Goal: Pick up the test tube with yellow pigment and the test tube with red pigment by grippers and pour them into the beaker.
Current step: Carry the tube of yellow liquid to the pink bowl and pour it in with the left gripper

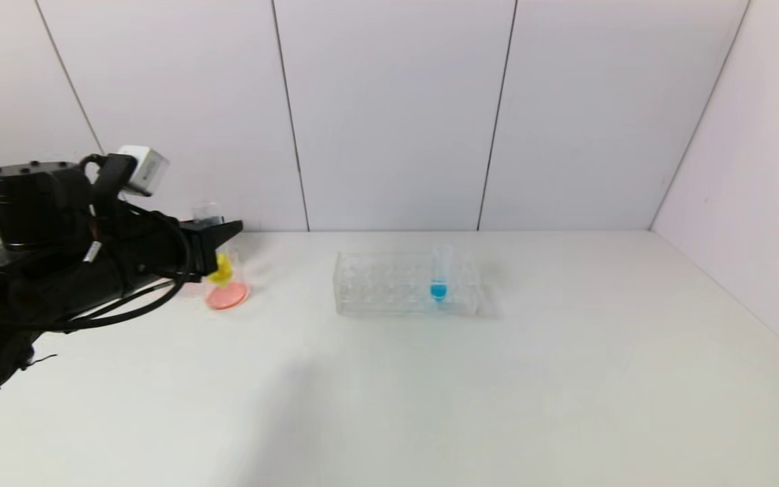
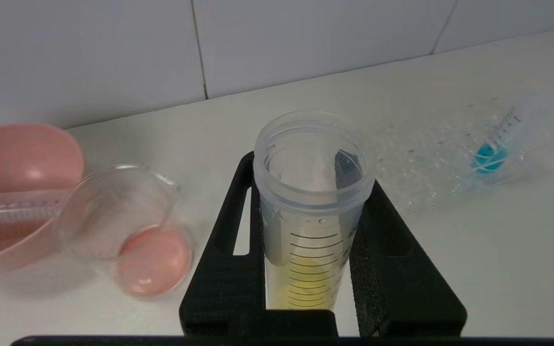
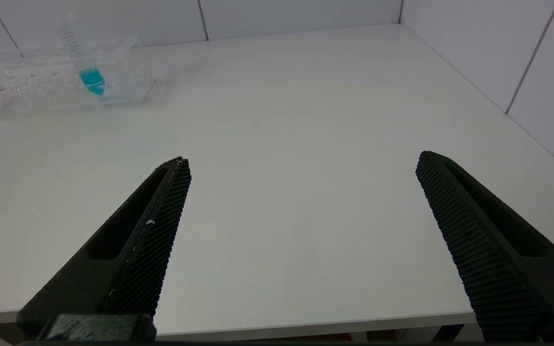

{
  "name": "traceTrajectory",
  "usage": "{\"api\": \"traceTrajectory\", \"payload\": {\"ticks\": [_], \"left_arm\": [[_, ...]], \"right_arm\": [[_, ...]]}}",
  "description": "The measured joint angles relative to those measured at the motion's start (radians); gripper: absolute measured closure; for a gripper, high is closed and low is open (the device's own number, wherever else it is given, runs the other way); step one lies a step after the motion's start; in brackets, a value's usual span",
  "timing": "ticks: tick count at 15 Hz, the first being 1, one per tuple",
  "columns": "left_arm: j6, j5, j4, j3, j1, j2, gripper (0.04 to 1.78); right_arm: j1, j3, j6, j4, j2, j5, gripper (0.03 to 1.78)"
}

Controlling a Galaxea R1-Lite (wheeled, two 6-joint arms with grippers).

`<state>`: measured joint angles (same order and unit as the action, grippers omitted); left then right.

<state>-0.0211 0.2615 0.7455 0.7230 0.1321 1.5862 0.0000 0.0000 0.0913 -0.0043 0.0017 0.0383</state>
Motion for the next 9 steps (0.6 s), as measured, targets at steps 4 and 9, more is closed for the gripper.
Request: {"api": "traceTrajectory", "payload": {"ticks": [4, 9], "left_arm": [[0.102, 0.177, -0.12, 0.006, -0.204, -0.045, 1.32], [0.303, 0.284, -0.354, 0.186, -0.336, 0.034, 1.32]], "right_arm": [[0.0, 0.0, 0.0, 0.0, 0.0, 0.0, 0.1], [0.0, 0.0, 0.0, 0.0, 0.0, 0.0, 0.1]]}}
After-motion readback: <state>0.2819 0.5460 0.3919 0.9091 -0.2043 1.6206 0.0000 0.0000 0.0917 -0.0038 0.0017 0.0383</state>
